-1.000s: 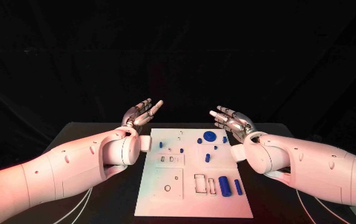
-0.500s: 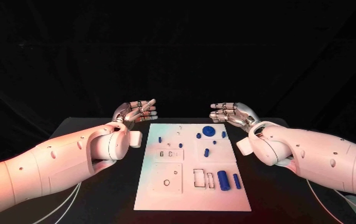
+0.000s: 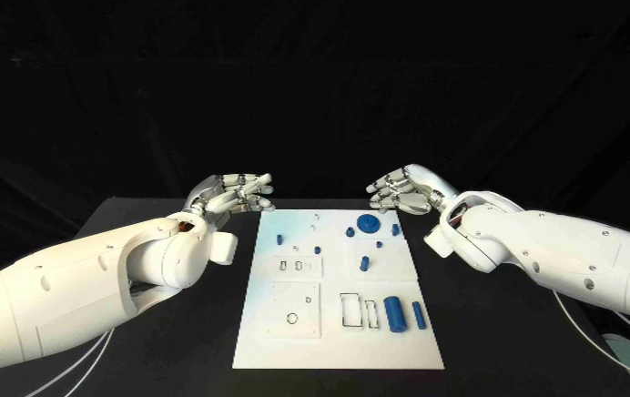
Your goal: Assemble the parts on the task board
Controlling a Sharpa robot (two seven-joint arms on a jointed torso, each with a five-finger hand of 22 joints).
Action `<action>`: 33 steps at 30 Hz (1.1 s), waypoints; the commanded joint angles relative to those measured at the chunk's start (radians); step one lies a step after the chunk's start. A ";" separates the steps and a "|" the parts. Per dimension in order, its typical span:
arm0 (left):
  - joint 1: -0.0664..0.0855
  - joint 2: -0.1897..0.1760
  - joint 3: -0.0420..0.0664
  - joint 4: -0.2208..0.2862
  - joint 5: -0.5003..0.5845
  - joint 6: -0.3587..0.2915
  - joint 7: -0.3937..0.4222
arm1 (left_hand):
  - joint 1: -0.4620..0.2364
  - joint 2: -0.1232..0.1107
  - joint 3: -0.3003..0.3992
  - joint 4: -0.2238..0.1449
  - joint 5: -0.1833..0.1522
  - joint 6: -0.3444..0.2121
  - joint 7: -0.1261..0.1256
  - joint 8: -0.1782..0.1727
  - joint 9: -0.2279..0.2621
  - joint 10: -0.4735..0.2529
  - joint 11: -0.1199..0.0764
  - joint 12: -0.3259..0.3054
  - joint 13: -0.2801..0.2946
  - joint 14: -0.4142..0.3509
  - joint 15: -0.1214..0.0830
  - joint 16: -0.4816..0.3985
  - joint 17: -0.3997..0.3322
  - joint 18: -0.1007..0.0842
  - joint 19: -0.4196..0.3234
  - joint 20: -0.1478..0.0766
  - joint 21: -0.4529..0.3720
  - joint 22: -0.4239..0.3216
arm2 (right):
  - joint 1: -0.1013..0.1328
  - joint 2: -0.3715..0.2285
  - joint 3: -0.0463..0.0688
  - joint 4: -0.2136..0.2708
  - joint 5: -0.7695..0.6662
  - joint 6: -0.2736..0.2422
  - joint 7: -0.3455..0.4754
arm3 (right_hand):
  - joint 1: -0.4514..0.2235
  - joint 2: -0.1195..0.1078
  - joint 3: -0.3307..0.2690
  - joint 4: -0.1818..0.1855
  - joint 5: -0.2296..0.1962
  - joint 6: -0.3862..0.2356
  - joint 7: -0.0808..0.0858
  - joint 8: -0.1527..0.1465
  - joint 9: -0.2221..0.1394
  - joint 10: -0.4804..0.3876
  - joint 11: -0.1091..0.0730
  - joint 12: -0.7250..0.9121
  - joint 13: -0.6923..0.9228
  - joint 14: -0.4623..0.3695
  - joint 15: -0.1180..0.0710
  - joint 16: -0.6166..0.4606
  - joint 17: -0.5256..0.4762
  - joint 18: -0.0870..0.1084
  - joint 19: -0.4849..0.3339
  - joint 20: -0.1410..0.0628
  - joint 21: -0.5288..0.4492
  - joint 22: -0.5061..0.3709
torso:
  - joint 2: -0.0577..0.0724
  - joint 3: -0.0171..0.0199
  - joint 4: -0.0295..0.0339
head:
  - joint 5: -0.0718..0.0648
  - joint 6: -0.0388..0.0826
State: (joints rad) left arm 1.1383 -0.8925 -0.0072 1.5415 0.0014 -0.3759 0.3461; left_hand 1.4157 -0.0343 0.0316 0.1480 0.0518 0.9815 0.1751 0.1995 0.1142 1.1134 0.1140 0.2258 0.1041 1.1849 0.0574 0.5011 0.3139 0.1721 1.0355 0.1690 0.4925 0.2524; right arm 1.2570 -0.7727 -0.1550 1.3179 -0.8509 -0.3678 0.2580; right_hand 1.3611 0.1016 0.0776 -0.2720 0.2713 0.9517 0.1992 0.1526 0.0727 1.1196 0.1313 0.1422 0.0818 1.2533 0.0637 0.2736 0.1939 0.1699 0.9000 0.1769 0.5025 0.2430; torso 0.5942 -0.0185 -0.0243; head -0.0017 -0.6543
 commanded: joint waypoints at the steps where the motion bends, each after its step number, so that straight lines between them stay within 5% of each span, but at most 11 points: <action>1: 0.011 -0.023 0.004 0.053 -0.042 0.051 -0.020 | 0.003 0.006 -0.008 -0.004 -0.001 0.008 0.001 -0.010 -0.002 0.004 0.001 -0.013 -0.003 -0.016 -0.002 0.043 0.037 0.009 0.018 -0.011 0.043 0.025 | 0.020 0.003 0.000 0.006 -0.318 0.080 -0.121 | -0.012 -0.041 0.030 -0.013 0.075 0.063 -0.036 0.019 0.005 0.076 -0.044 0.037 0.033 0.223 -0.069 0.164 0.151 0.014 0.186 -0.075 0.050 0.009 | 0.034 -0.0117 -0.0002 | -0.005 0.001; 10: 0.037 -0.052 0.013 0.143 -0.060 0.067 -0.027 | -0.006 0.011 -0.027 -0.017 -0.001 0.009 0.005 -0.029 -0.006 -0.005 0.005 -0.034 -0.006 -0.070 -0.001 0.115 0.103 0.007 0.022 -0.022 0.139 0.085 | 0.063 0.021 0.001 0.033 -0.600 0.116 -0.298 | -0.067 -0.083 0.101 -0.004 0.049 0.041 -0.037 0.011 0.002 -0.038 -0.041 0.064 0.070 0.219 -0.077 0.418 0.420 0.013 0.379 -0.100 -0.072 -0.089 | 0.079 -0.0300 0.0037 | -0.014 0.008; 15: 0.048 -0.061 0.016 0.169 -0.065 0.071 -0.029 | -0.010 0.015 -0.033 -0.020 -0.002 0.010 0.006 -0.035 -0.006 -0.007 0.006 -0.039 -0.006 -0.083 0.000 0.134 0.121 0.007 0.010 -0.022 0.165 0.102 | 0.072 0.034 0.001 0.045 -0.712 0.122 -0.362 | -0.079 -0.104 0.124 0.003 0.033 0.036 -0.044 0.004 0.001 -0.067 -0.044 0.074 0.072 0.243 -0.080 0.584 0.584 0.015 0.430 -0.109 -0.074 -0.093 | 0.102 -0.0352 0.0041 | -0.018 0.013; 16: 0.049 -0.063 0.017 0.173 -0.065 0.072 -0.029 | -0.011 0.016 -0.035 -0.021 -0.002 0.009 0.006 -0.036 -0.007 -0.008 0.007 -0.040 -0.006 -0.087 0.000 0.138 0.125 0.007 0.007 -0.022 0.170 0.106 | 0.073 0.036 0.001 0.046 -0.724 0.124 -0.368 | -0.088 -0.110 0.130 0.010 0.032 0.036 -0.045 0.003 0.001 -0.076 -0.047 0.077 0.071 0.249 -0.073 0.624 0.622 0.004 0.470 -0.104 -0.031 -0.068 | 0.106 -0.0356 0.0041 | -0.019 0.015; 17: 0.050 -0.064 0.018 0.176 -0.065 0.073 -0.030 | -0.011 0.016 -0.036 -0.022 -0.002 0.007 0.007 -0.038 -0.007 -0.010 0.007 -0.042 -0.006 -0.089 0.001 0.139 0.126 0.007 0.006 -0.021 0.173 0.108 | 0.074 0.038 0.001 0.048 -0.738 0.126 -0.374 | -0.096 -0.113 0.136 0.017 0.030 0.035 -0.047 0.001 0.001 -0.082 -0.044 0.079 0.071 0.250 -0.068 0.653 0.650 -0.030 0.505 -0.101 0.165 0.170 | 0.109 -0.0365 0.0040 | -0.020 0.016; 18: 0.052 -0.067 0.019 0.180 -0.066 0.075 -0.030 | -0.012 0.016 -0.037 -0.022 -0.002 0.006 0.008 -0.039 -0.007 -0.011 0.008 -0.043 -0.007 -0.092 0.001 0.141 0.128 0.007 0.004 -0.021 0.177 0.110 | 0.074 0.041 0.001 0.050 -0.751 0.128 -0.380 | -0.104 -0.123 0.159 0.025 0.028 0.035 -0.041 -0.002 0.002 -0.089 -0.046 0.091 0.072 0.244 -0.064 0.691 0.683 -0.050 0.499 -0.103 0.286 0.305 | 0.112 -0.0372 0.0041 | -0.021 0.017; 22: 0.056 -0.076 0.023 0.194 -0.079 0.082 -0.030 | -0.014 0.017 -0.040 -0.023 -0.002 0.005 0.009 -0.042 -0.008 -0.014 0.009 -0.045 -0.007 -0.095 0.002 0.146 0.133 0.007 0.002 -0.021 0.186 0.116 | 0.075 0.052 0.001 0.052 -0.784 0.131 -0.394 | -0.116 -0.167 0.235 0.060 0.020 0.040 -0.047 -0.010 0.005 -0.106 -0.039 0.126 0.072 0.219 -0.059 0.746 0.720 -0.061 0.410 -0.113 0.468 0.483 | 0.124 -0.0398 0.0046 | -0.023 0.027; 33: 0.061 -0.085 0.029 0.219 -0.096 0.087 -0.030 | -0.018 0.019 -0.044 -0.025 -0.002 0.000 0.012 -0.048 -0.009 -0.019 0.011 -0.049 -0.007 -0.103 0.004 0.152 0.140 0.007 -0.004 -0.019 0.200 0.125 | 0.072 0.095 0.001 0.020 -0.820 0.141 -0.408 | -0.108 -0.194 0.284 0.110 0.003 0.049 -0.049 -0.015 0.010 -0.127 -0.038 0.145 0.066 0.218 -0.058 0.776 0.738 -0.056 0.356 -0.089 0.581 0.607 | 0.139 -0.0407 0.0122 | -0.027 0.035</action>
State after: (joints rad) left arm 1.1968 -0.9773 0.0203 1.7555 -0.0786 -0.3134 0.3124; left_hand 1.4006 -0.0192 -0.0061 0.1244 0.0518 0.9811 0.1825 0.1563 0.1064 1.1005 0.1267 0.1822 0.0981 1.0897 0.0629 0.6478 0.4528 0.1716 1.0398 0.1500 0.6880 0.3764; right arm 1.3304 -0.6815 -0.1542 1.3422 -1.6228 -0.2487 -0.1263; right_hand 1.2544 -0.0810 0.3620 -0.1641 0.2782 0.9932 0.1497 0.1406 0.0813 1.0005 0.0948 0.2832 0.1488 1.4682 -0.0017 1.0479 0.9316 0.1234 1.2605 0.0872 1.0823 0.8477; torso 0.7279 -0.0592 -0.0139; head -0.0282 -0.6208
